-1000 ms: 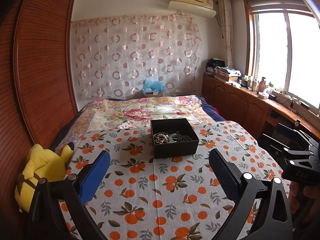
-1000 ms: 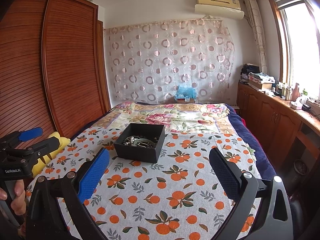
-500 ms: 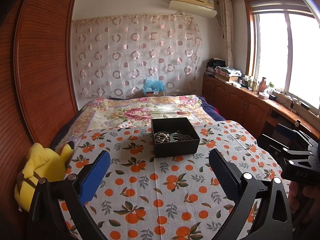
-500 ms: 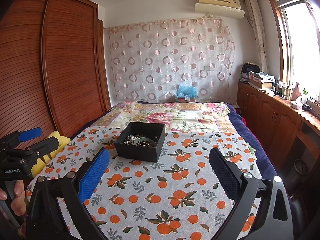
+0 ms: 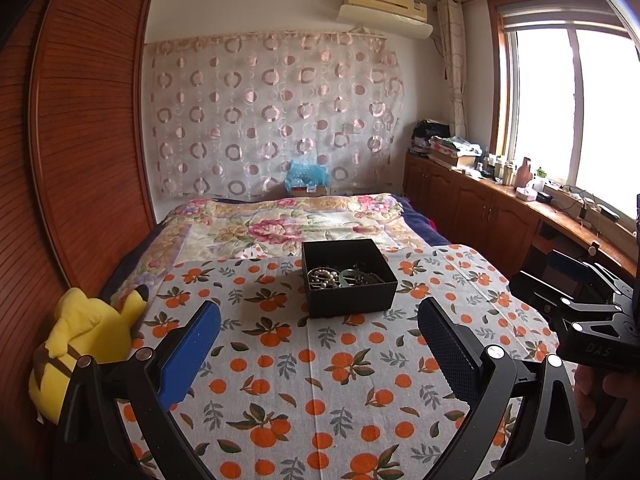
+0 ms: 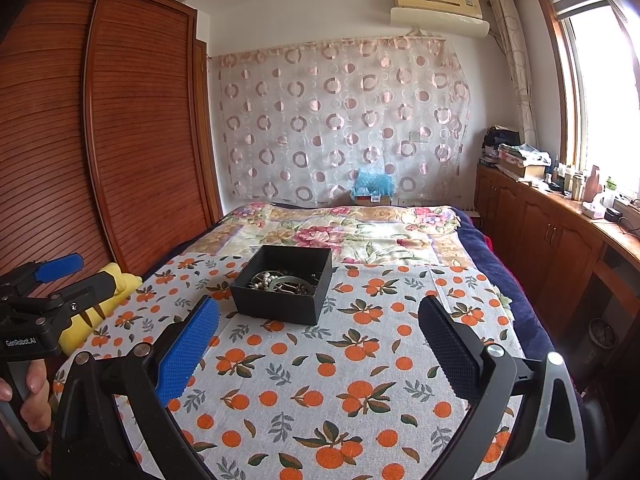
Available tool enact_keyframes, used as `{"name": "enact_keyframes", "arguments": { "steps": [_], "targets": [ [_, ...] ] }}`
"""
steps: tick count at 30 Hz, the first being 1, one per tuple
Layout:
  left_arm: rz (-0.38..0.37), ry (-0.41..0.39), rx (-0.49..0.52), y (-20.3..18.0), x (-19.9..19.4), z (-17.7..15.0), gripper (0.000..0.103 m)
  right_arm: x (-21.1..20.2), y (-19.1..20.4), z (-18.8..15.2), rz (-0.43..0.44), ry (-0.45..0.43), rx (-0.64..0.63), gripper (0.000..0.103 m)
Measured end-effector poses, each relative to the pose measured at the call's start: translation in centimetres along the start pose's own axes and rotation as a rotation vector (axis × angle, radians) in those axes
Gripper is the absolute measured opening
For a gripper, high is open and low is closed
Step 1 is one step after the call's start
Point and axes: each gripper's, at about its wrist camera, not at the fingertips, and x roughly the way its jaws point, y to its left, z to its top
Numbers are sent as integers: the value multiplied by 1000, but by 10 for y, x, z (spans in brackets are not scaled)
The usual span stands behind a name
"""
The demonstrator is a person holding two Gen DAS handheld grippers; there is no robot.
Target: Organize jewelry
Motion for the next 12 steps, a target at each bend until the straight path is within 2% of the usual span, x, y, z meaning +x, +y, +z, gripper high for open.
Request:
{"name": "enact_keyframes", "arguments": {
  "steps": [12],
  "targets": [
    [-5, -4, -8, -2, -6, 4, 95, 0, -1, 0, 0, 1, 1, 100]
  ]
}}
